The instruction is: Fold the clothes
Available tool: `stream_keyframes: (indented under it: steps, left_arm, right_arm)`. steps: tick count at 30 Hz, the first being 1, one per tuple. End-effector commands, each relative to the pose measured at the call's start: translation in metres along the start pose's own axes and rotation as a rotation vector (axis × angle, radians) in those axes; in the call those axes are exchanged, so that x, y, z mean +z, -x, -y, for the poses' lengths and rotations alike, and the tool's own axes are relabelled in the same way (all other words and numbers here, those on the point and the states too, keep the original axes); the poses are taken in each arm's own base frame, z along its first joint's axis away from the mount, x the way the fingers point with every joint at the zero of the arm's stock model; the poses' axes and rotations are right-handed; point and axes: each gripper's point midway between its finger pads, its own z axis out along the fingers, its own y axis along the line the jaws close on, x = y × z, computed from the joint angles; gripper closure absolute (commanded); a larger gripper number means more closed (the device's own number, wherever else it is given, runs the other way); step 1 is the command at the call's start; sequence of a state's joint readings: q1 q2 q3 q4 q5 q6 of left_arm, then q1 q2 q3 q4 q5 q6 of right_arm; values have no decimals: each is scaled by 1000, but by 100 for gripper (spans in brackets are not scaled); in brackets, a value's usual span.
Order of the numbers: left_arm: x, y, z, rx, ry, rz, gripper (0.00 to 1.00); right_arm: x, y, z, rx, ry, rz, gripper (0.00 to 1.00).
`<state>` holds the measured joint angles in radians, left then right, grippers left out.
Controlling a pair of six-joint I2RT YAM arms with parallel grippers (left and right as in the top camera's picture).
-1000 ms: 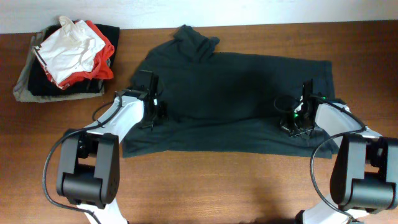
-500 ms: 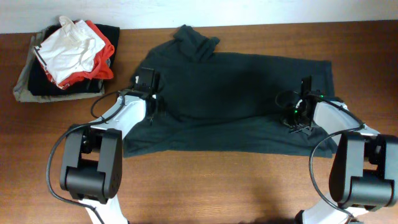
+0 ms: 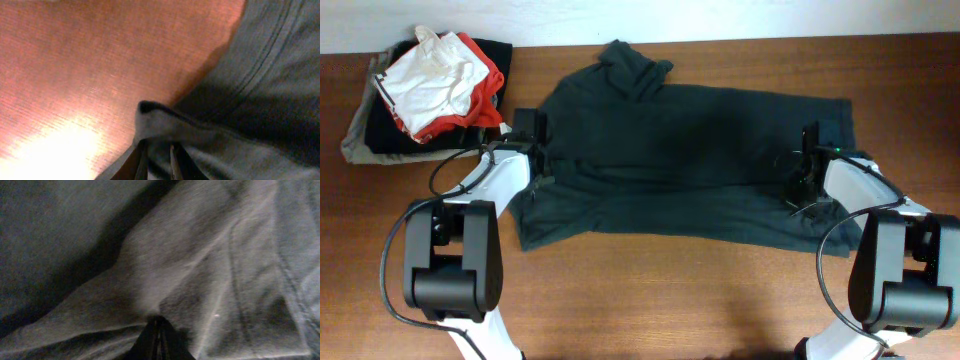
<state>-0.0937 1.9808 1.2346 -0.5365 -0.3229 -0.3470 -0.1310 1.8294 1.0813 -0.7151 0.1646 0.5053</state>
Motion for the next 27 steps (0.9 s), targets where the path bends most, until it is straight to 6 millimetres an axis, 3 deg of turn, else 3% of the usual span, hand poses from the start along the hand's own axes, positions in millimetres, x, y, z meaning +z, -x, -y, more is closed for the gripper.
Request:
stream_keyframes:
  steps: [1,2,3,6,9,11,15,17,19,22,27]
  left_arm:
    - [-27,-3,-11,-4,-15,-9,82]
    - [-33,-4,-8,-2,-37,-14,80]
    - [-37,-4,-6,-2,-52,-10,74]
    - [-49,1,-7,-8,-65,11,66]
    - [-50,-21,0,11,-120,-81,65]
    - [-51,-41,12,20,-198,-164,65]
    - [-44,-89,18,33,-261,-308,66]
    - [-37,-110,13,39,-246,-354,81]
    - [-35,-118,11,42,-239,-373,89]
    - [-32,-121,11,41,-240,-371,93]
    - [-31,-131,8,44,-229,-399,99]
  right_arm:
    - [-28,17,8,27,-26,62,87]
    - [-32,17,8,27,-19,61,84]
    - [-36,16,5,17,4,55,73]
    - [-39,6,-17,-61,131,-5,68]
    - [-40,-14,-30,-120,220,-97,58]
    - [-38,-23,-28,-130,216,-130,57]
    - [-27,-41,-20,-129,194,-176,62]
    - [-24,-45,-19,-130,190,-185,69]
    - [-22,-46,-19,-130,191,-182,78]
    - [-13,-48,-19,-128,198,-169,96]
    - [-4,-59,-14,-93,181,-189,96]
